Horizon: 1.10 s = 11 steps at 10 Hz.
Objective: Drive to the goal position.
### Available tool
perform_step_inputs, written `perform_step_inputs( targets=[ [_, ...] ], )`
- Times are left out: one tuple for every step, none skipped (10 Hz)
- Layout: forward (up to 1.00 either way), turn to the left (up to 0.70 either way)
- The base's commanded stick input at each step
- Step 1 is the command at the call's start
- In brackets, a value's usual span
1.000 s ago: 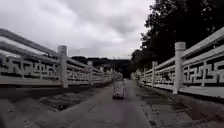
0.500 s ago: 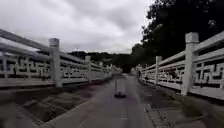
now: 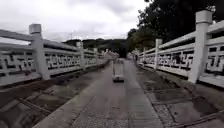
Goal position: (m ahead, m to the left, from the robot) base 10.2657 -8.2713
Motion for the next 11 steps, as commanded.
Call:
perform_step_inputs(
  targets=[
    [0.42, 0.03],
    [0.42, 0.03],
    [0.42, 0.03],
    [0.42, 0.03],
    [0.42, 0.03],
    [0.62, 0.01],
    [0.65, 0.01],
    [0.65, 0.01],
    [0.66, 0.01],
    [0.65, 0.01],
    [0.65, 0.01]
  ],
)
